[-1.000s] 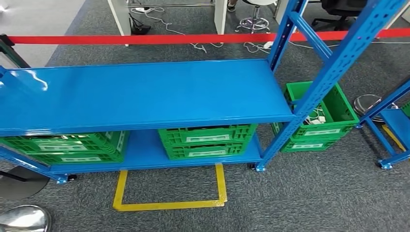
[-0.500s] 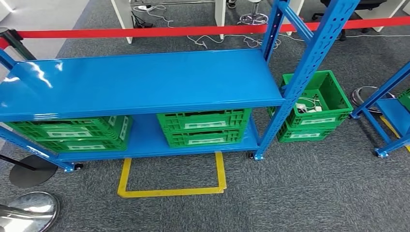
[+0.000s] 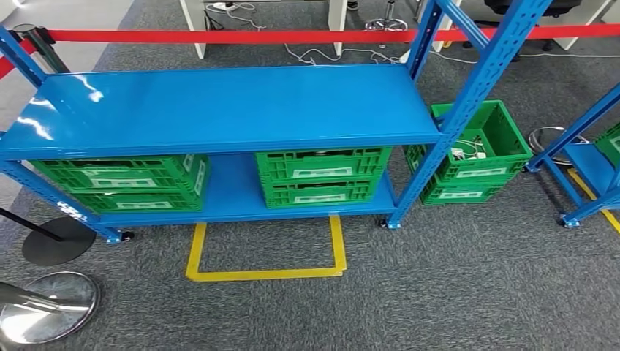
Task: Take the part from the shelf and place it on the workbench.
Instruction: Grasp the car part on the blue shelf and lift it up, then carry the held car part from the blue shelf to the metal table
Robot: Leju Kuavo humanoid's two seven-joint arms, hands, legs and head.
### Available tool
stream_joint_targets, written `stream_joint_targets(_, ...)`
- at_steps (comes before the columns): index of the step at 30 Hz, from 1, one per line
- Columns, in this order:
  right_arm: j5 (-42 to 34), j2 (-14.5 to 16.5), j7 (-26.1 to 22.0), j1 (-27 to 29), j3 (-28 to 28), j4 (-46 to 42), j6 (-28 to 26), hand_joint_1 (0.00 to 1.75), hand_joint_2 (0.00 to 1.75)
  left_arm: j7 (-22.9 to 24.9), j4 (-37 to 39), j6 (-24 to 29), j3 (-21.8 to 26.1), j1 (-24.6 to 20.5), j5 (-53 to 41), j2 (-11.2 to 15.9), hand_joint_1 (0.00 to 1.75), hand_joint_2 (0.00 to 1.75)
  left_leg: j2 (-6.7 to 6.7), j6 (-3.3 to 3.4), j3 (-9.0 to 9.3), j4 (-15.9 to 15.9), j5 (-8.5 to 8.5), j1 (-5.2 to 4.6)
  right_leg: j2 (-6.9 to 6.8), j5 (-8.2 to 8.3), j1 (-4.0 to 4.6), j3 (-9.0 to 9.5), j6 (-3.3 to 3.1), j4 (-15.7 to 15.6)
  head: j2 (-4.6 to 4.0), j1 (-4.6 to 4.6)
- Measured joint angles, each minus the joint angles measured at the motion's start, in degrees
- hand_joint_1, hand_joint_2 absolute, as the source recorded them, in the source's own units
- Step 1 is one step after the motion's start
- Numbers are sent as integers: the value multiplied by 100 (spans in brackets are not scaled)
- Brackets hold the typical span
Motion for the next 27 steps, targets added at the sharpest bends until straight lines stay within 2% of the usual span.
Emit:
stream_joint_targets(1, 4, -7, -6, -10, 12, 4, 1, 0, 175, 0, -1, 1, 3, 2, 0, -1, 175, 175, 0, -15, -35, 3, 50, -10, 0, -21, 19, 309, -40, -440, 0, -3)
stream_joint_targets(2, 9, -11, -10, -23, 24, 8, 2, 0, 175, 0, -2, 2, 7, 3, 0, -2, 175, 175, 3, -36, -60, 5, 103, -11, 3, -85, 38, 502, -62, -767, 0, -4)
stream_joint_targets(3, 15, -15, -14, -32, 34, 13, 4, 0, 175, 0, -3, 3, 10, 3, 0, -3, 175, 175, 8, -64, -78, 1, 155, -7, 6, -141, 51, 587, -69, -951, 0, -5)
stream_joint_targets(5, 33, -17, -20, -28, 45, 27, 5, 0, 175, 0, -4, 4, 16, 8, 1, -7, 175, 175, 7, -128, -112, -4, 218, 8, 2, -78, 50, 516, -89, -1009, 0, -2)
stream_joint_targets(6, 46, -21, -22, -21, 50, 34, 4, 0, 175, 0, -5, 4, 22, 16, 2, -8, 175, 175, 2, -163, -146, 49, 123, 12, -10, -19, 39, 469, -121, -1015, 0, -3)
stream_joint_targets(7, 59, -24, -25, -15, 56, 38, 3, 0, 175, 0, -5, 5, 30, 25, 3, -10, 175, 175, -4, -194, -196, 190, -77, 16, -24, 45, 24, 411, -157, -1024, 0, -10)
stream_joint_targets(9, 82, -31, -31, -17, 79, 48, -1, 0, 175, 0, -6, 6, 51, 37, 9, -14, 175, 175, -7, -250, -357, 804, -695, 34, -44, 173, 11, 272, -206, -1015, 0, -26)
stream_joint_targets(10, 92, -33, -38, -21, 90, 53, -2, 0, 175, 0, -6, 6, 63, 38, 16, -15, 175, 175, -7, -272, -426, 1186, -912, 43, -49, 240, 11, 190, -212, -1000, 0, -32)
stream_joint_targets(11, 101, -36, -46, -26, 102, 61, -3, 0, 175, 0, -6, 6, 77, 39, 26, -15, 175, 175, -7, -292, -456, 1495, -984, 49, -52, 309, 11, 98, -208, -977, 0, -32)
stream_joint_targets(12, 108, -39, -54, -30, 112, 69, -5, 0, 175, -1, -6, 6, 92, 39, 35, -15, 175, 175, -6, -305, -419, 1651, -900, 54, -54, 373, 10, -1, -198, -947, 0, -33)
stream_joint_targets(13, 113, -41, -62, -31, 122, 78, -7, 0, 175, -2, -6, 6, 107, 41, 42, -15, 175, 175, -6, -312, -301, 1630, -721, 61, -55, 432, 8, -115, -184, -908, 0, -33)
stream_joint_targets(14, 118, -42, -68, -31, 133, 87, -9, 0, 175, -7, -7, 6, 118, 44, 46, -16, 175, 175, -6, -312, -81, 1397, -546, 69, -54, 487, 5, -219, -168, -867, 0, -34)
stream_joint_targets(15, 122, -43, -74, -31, 142, 93, -11, 0, 175, -11, -8, 6, 125, 47, 46, -17, 175, 175, -7, -309, 221, 1030, -461, 73, -53, 533, 14, -308, -148, -830, 0, -35)
stream_joint_targets(16, 127, -44, -80, -32, 150, 99, -14, 0, 175, -16, -14, 6, 130, 51, 49, -18, 175, 175, -9, -287, 538, 582, -482, 76, -50, 581, 23, -382, -126, -794, 0, -32)
stream_joint_targets(17, 132, -46, -88, -34, 158, 104, -20, 0, 175, -21, -21, 6, 132, 52, 54, -20, 175, 175, -12, -257, 778, 197, -558, 74, -47, 637, 34, -443, -102, -767, 0, -28)
stream_joint_targets(18, 136, -50, -95, -37, 166, 108, -28, 0, 175, -24, -28, 6, 135, 55, 61, -21, 175, 175, -15, -219, 903, -44, -631, 63, -46, 697, 40, -491, -78, -754, 0, -22)
stream_joint_targets(20, 144, -66, -111, -30, 179, 115, -51, 0, 175, -34, -36, 6, 146, 73, 73, -31, 175, 175, -9, -125, 854, -163, -621, 53, -35, 804, 24, -578, -24, -745, 0, -21)
stream_joint_targets(21, 149, -75, -118, -18, 183, 121, -60, 0, 175, -41, -37, 6, 152, 84, 73, -37, 175, 175, -2, -82, 794, -155, -568, 55, -27, 753, 14, -630, 13, -708, 0, -21)
stream_joint_targets(22, 156, -83, -123, -1, 185, 129, -66, 0, 175, -49, -38, 7, 157, 91, 69, -42, 175, 175, 4, -41, 733, -158, -516, 63, -19, 595, 3, -697, 54, -576, 0, -16)
stream_joint_targets(23, 162, -90, -128, 12, 187, 138, -68, 0, 175, -59, -39, 9, 160, 94, 62, -49, 175, 175, 9, -9, 668, -163, -464, 72, -14, 341, -9, -783, 92, -326, 0, -7)
stream_joint_targets(24, 169, -90, -136, 19, 192, 149, -66, 0, 175, -68, -42, 12, 164, 96, 55, -54, 175, 175, 10, 8, 603, -163, -413, 70, -14, 45, -18, -878, 125, 28, 0, 6)
stream_joint_targets(25, 176, -91, -148, 21, 199, 159, -62, 0, 175, -76, -44, 15, 170, 98, 50, -62, 175, 175, 12, 18, 532, -163, -359, 69, -16, -175, -30, -962, 147, 428, 0, 18)
stream_joint_targets(26, 183, -91, -163, 19, 209, 167, -56, 0, 175, -83, -46, 16, 176, 101, 46, -72, 175, 175, 15, 18, 463, -161, -300, 68, -17, -256, -38, -1012, 158, 769, 0, 24)
stream_joint_targets(27, 193, -93, -182, 18, 219, 174, -50, 0, 175, -87, -48, 16, 181, 105, 44, -81, 175, 175, 17, 13, 395, -160, -241, 67, -17, -189, -43, -1001, 160, 971, 0, 26)
